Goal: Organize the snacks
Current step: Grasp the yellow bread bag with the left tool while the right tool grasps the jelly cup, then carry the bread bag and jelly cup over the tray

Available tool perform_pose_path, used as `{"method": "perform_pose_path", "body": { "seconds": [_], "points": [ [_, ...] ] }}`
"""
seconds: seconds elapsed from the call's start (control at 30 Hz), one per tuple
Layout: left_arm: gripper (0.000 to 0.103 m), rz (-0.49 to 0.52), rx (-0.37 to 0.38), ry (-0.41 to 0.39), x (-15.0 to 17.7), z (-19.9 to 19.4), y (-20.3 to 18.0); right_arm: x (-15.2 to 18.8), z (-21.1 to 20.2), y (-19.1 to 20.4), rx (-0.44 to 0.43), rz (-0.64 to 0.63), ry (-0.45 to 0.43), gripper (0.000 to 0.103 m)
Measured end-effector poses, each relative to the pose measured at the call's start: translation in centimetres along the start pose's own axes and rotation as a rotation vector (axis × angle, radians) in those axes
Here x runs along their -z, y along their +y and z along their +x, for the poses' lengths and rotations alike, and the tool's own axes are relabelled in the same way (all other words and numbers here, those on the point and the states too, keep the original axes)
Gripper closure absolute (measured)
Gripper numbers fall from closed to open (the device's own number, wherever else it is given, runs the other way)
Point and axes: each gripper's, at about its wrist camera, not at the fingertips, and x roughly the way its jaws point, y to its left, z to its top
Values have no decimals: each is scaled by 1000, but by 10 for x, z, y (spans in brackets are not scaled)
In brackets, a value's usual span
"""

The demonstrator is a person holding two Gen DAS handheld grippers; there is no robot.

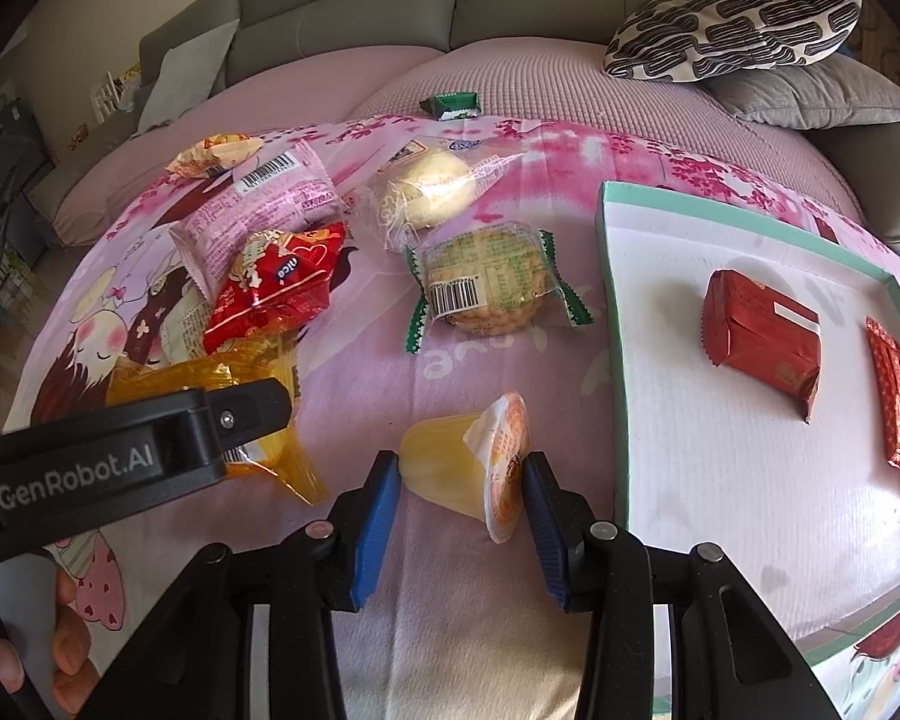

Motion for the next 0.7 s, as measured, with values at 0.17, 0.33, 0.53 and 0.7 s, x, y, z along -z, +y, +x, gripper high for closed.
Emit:
{"method": "perform_pose_path", "body": {
  "seconds": [0.17, 0.33, 0.53, 0.7],
  "points": [
    [25, -5, 23, -26, -1, -10, -1, -3, -11, -1, -14, 6, -23, 62],
    [25, 1, 43, -74, -3, -30, -1, -6, -25, 0, -19, 3, -61, 64],
    [26, -9, 51, -113, -4, -46, 3, -8, -40, -1, -26, 7, -95, 64],
    [25, -7, 52, -140, -6, -54, 0, -9, -48, -4, -30, 13, -115, 64]
  ]
}}
